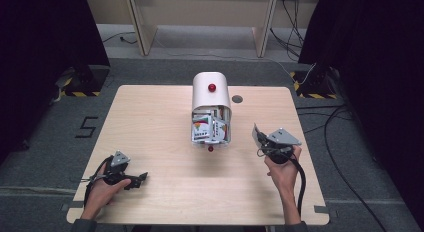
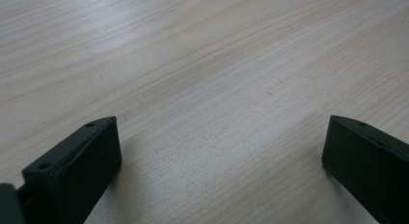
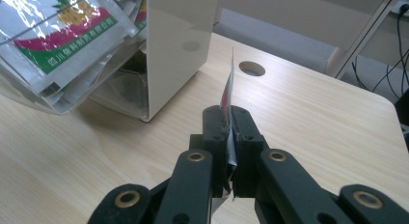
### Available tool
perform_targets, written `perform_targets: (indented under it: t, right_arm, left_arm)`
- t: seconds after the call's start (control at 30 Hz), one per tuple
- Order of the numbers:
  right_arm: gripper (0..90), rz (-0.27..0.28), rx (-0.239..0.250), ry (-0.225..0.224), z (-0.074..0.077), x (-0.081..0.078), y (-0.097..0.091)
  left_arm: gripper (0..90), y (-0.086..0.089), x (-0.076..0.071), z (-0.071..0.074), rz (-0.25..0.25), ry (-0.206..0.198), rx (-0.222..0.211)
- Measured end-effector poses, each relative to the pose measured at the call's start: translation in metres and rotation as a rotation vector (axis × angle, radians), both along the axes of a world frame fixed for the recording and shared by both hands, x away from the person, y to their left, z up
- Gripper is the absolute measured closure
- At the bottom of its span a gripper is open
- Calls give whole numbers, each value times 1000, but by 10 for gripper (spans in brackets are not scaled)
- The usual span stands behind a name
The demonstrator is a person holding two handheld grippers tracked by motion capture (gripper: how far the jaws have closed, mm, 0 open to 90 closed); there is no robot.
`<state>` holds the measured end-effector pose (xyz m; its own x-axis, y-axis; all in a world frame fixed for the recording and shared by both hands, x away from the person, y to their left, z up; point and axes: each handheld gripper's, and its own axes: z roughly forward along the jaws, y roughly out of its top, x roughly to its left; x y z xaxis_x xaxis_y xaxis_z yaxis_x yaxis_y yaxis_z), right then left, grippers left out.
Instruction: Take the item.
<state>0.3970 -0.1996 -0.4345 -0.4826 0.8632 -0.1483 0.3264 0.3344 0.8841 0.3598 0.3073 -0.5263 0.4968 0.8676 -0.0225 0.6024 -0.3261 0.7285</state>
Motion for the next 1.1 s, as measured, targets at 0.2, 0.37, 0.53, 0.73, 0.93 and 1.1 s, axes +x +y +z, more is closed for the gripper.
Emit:
perform_targets:
  t: [0.2, 0.37, 0.53, 0.73, 0.93, 1.1]
  right_arm:
    - [873, 8, -7, 20, -8, 3, 3]
    - [873, 14, -12, 27, -12, 4, 5]
    - [873, 21, -16, 40, -16, 5, 7]
    - [873, 27, -18, 58, -22, 7, 9]
    - [873, 31, -22, 61, -24, 7, 10]
    - [873, 39, -25, 68, -27, 6, 13]
  left_arm:
    - [0, 0, 0, 0, 0, 0, 0]
    - [0, 0, 0, 0, -1, 1, 1]
    - [0, 0, 0, 0, -1, 0, 2]
    - [0, 0, 0, 0, -1, 1, 1]
    - [0, 0, 0, 0, -1, 1, 1]
    - [0, 0, 0, 0, 0, 0, 0]
